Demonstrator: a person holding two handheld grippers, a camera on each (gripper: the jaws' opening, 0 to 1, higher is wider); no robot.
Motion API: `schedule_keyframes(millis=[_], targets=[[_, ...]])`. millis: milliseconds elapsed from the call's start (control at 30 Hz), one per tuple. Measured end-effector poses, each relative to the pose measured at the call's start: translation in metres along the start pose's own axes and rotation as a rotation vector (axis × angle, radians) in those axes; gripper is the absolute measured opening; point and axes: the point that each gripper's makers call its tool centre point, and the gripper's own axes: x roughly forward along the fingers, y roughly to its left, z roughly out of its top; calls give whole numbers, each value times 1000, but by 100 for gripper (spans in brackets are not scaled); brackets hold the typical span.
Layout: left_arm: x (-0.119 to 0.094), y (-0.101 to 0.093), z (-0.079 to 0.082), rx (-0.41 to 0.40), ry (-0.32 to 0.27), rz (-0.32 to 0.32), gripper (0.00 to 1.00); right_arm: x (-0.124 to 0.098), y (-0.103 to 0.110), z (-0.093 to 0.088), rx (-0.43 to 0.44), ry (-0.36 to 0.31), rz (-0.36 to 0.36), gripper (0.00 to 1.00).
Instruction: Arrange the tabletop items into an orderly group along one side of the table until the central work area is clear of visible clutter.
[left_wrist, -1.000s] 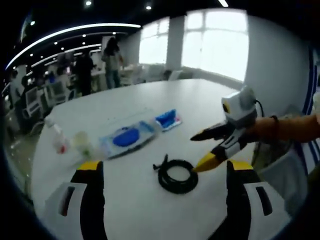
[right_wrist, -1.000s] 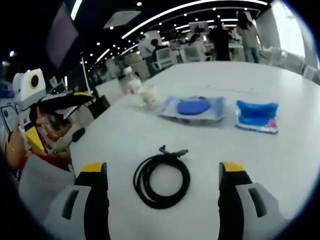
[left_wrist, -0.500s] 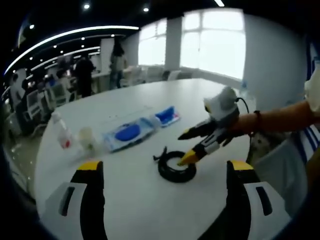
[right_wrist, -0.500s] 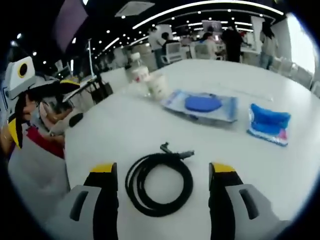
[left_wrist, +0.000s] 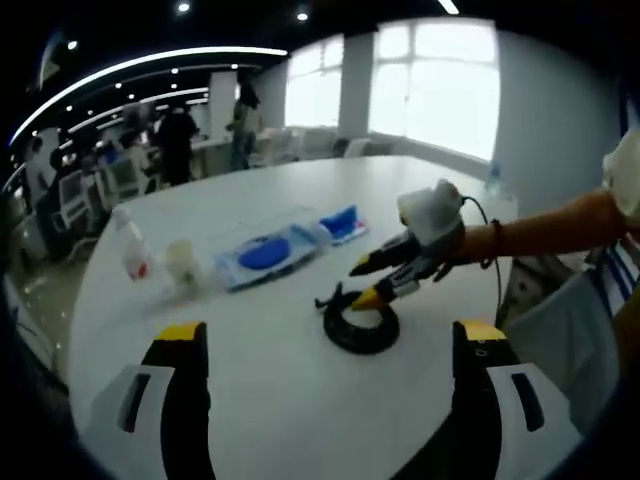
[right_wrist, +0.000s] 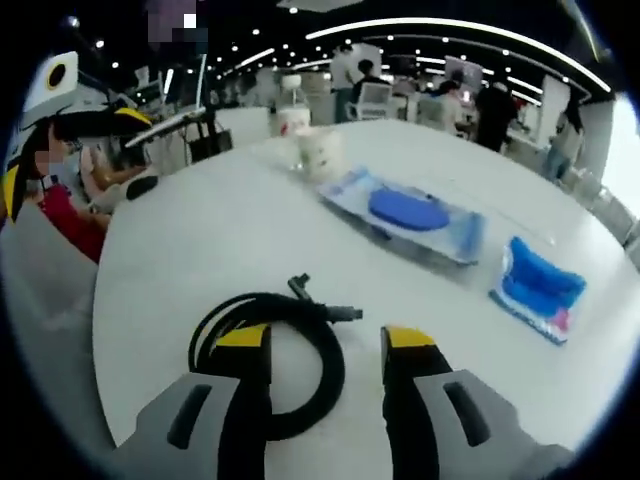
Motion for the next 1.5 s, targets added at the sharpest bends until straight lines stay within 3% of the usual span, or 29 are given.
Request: schedule_keyframes(millis=[267, 500, 700, 1233, 1500], targets=[[0, 7, -8, -24, 7, 9, 97, 11, 4, -5, 18, 14, 16, 36], [-1, 8, -10, -40, 6, 13, 96, 17, -1, -7, -1, 37, -9, 17], [0, 11, -15, -60, 17, 16, 95, 17, 0, -7, -5, 35, 0, 11], [0, 5, -15, -69, 20, 13, 94, 9, 2, -5, 81, 38, 26, 5], [0, 2, -14, -72, 17, 9, 94, 0, 11, 7, 98, 19, 64, 4]])
